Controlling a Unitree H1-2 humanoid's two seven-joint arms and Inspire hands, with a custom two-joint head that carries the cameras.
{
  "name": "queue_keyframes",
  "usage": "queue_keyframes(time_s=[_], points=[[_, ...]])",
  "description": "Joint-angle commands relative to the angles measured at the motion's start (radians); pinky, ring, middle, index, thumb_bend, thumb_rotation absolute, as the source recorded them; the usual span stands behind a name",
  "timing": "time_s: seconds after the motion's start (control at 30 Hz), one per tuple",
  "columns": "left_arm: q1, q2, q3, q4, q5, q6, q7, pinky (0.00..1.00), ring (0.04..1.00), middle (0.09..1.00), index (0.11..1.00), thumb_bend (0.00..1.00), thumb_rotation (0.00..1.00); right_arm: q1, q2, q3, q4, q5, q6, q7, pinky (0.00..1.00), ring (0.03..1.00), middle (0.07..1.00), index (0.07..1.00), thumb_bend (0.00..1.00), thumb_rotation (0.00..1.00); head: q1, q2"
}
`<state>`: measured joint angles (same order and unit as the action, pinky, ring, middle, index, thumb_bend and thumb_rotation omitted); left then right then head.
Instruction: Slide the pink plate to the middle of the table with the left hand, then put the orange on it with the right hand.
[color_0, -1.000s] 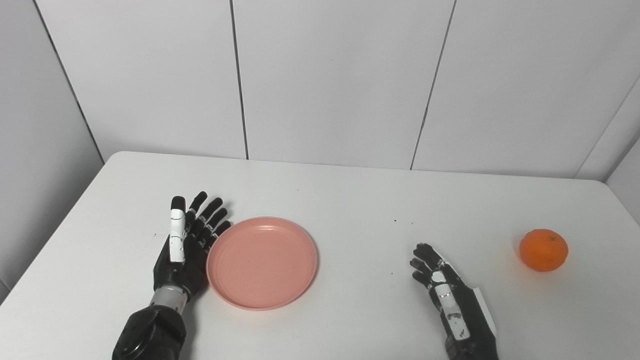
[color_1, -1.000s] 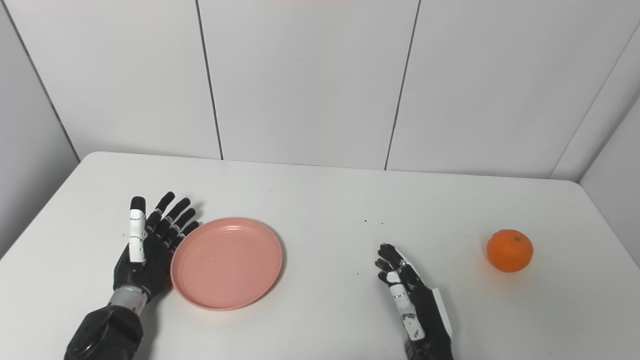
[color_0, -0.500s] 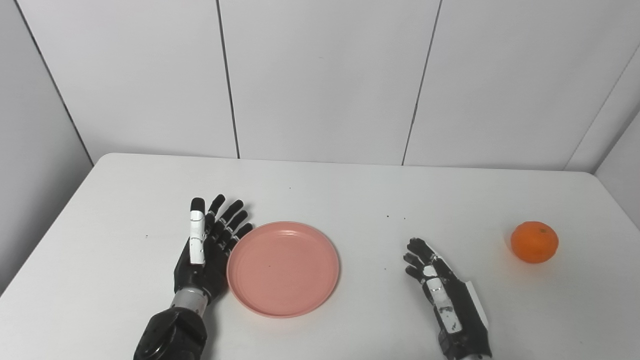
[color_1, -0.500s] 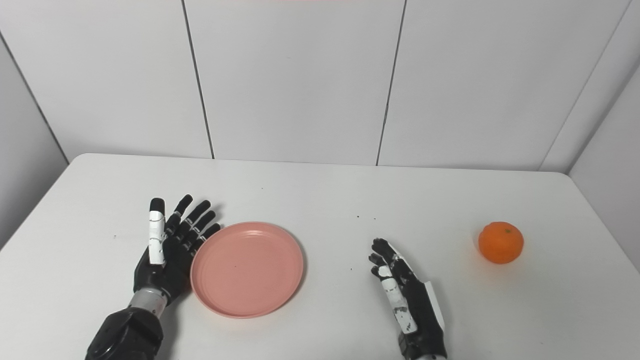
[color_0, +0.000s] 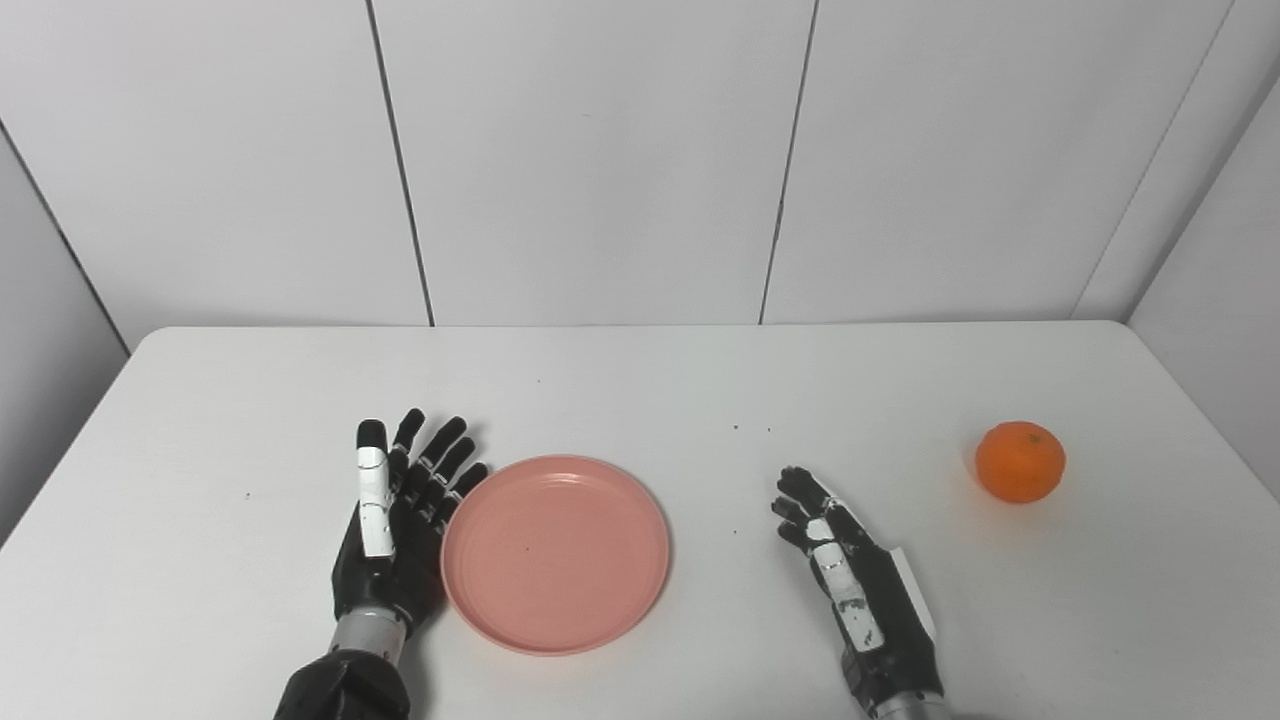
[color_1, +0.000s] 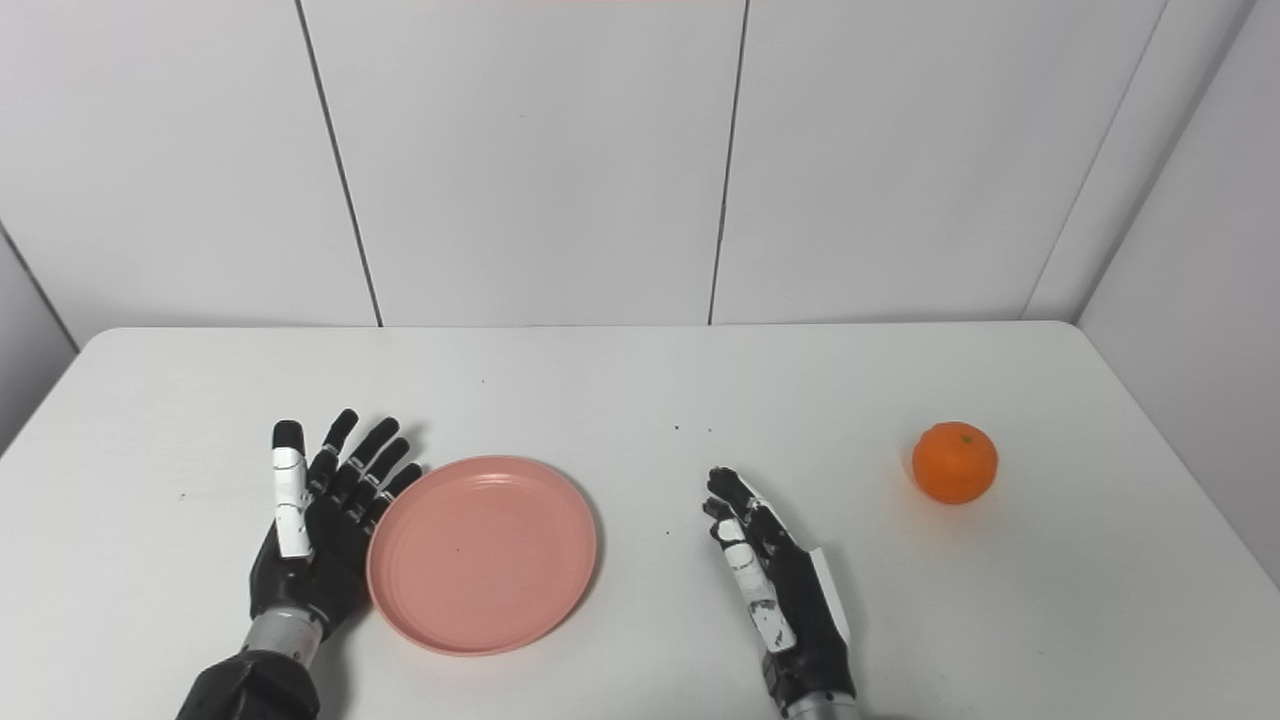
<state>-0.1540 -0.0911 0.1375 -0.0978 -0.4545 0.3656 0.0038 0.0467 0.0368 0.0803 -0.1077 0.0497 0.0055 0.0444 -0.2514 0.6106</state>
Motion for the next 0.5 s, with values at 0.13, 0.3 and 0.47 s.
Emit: queue_keyframes(time_s=[0.13, 0.3, 0.47], points=[[0.016, -0.002, -0.002, 0.005, 0.008, -0.013, -0.006, 0.90, 0.904, 0.858, 0.948, 0.85, 0.80, 0.010, 0.030, 0.047, 0.045, -0.025, 0.029, 0.002, 0.90, 0.878, 0.886, 0.847, 0.88, 0.86, -0.047, -0.006], [0.008, -0.005, -0.011, 0.009, 0.015, -0.019, -0.009, 0.90, 0.894, 0.852, 0.945, 0.85, 0.79, 0.010, 0.038, 0.051, 0.047, -0.031, 0.025, -0.005, 0.89, 0.867, 0.883, 0.848, 0.86, 0.86, -0.054, -0.005], [0.003, -0.017, -0.024, -0.010, 0.012, -0.002, -0.002, 0.93, 0.897, 0.844, 0.937, 0.85, 0.77, 0.010, 0.039, 0.054, 0.043, -0.029, 0.023, -0.005, 0.88, 0.867, 0.883, 0.851, 0.85, 0.85, -0.056, 0.005]])
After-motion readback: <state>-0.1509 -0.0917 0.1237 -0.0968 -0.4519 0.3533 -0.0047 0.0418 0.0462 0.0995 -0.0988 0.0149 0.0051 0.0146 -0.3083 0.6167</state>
